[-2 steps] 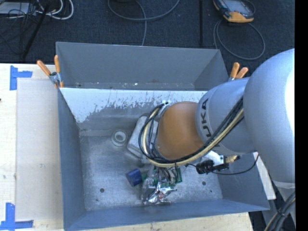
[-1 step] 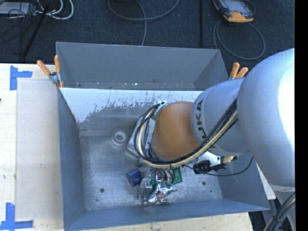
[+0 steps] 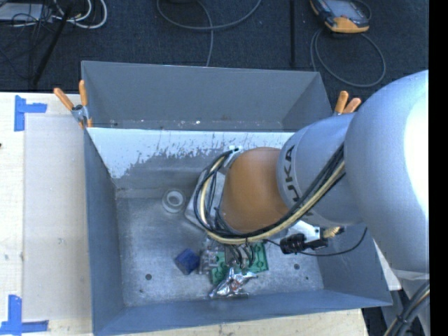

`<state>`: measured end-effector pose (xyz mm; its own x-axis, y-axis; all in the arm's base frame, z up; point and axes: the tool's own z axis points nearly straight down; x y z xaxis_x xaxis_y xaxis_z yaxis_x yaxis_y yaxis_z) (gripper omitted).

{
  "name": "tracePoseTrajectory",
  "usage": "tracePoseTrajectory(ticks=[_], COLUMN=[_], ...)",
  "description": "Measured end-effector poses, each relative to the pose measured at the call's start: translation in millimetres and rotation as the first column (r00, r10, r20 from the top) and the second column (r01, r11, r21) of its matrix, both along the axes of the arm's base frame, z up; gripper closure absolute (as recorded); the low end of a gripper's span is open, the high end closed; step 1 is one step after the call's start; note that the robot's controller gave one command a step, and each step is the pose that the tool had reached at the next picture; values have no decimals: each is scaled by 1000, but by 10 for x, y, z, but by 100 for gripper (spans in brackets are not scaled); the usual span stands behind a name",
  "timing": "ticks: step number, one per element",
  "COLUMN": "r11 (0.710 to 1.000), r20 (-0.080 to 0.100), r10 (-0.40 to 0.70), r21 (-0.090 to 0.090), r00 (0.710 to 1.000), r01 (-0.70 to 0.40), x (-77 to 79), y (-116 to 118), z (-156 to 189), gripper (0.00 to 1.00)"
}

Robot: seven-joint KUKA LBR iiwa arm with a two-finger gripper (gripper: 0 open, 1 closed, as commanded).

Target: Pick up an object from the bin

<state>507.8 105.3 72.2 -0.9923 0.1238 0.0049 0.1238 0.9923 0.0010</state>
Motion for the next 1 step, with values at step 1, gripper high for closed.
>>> tracePoseTrajectory(ticks=[1], r11=[999], r20=[14], r10=[37], r21=[1], r00=[999], r01=[-37], x=[514], y=[378], z=[1607], gripper=[100])
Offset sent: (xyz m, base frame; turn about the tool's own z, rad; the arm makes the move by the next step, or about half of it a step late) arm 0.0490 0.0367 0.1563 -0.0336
